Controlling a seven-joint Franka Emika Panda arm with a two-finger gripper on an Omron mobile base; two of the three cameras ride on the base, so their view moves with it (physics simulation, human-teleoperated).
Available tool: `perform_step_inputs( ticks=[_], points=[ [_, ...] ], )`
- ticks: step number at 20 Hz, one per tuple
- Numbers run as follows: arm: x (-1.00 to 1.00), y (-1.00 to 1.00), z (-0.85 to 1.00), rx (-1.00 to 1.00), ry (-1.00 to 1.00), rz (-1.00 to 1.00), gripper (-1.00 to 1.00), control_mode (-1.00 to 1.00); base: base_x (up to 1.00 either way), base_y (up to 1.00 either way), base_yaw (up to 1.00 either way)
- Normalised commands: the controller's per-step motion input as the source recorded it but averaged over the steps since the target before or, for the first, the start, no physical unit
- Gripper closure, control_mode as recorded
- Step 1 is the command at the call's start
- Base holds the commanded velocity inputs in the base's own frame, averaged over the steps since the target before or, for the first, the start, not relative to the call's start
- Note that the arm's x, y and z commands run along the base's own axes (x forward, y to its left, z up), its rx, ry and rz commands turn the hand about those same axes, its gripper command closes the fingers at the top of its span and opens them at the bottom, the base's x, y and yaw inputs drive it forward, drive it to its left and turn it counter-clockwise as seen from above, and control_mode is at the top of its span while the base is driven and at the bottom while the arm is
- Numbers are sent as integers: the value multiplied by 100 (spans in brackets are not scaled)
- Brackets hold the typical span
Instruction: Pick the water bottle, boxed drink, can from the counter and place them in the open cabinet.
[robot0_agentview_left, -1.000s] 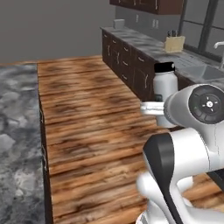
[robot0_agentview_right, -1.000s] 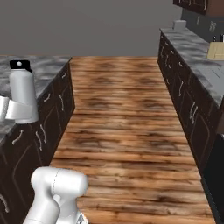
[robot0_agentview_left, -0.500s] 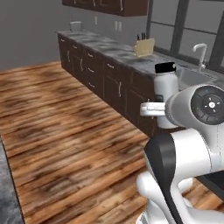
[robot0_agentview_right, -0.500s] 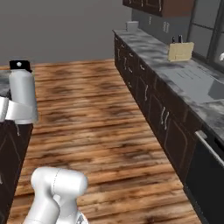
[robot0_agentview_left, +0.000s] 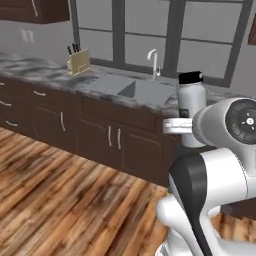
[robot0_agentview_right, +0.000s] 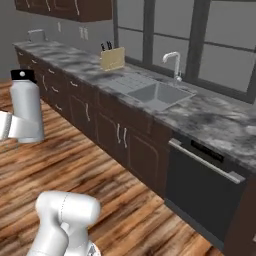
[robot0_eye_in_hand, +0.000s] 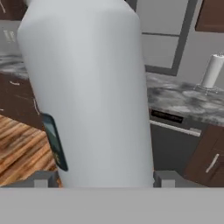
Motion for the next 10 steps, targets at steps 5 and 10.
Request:
perform_step_inputs(
  ticks=[5, 10],
  points=[
    [0, 0, 0, 0, 0, 0, 100, 100, 77, 60, -80],
    [0, 0, 0, 0, 0, 0, 100, 100, 100, 36, -43]
  ],
)
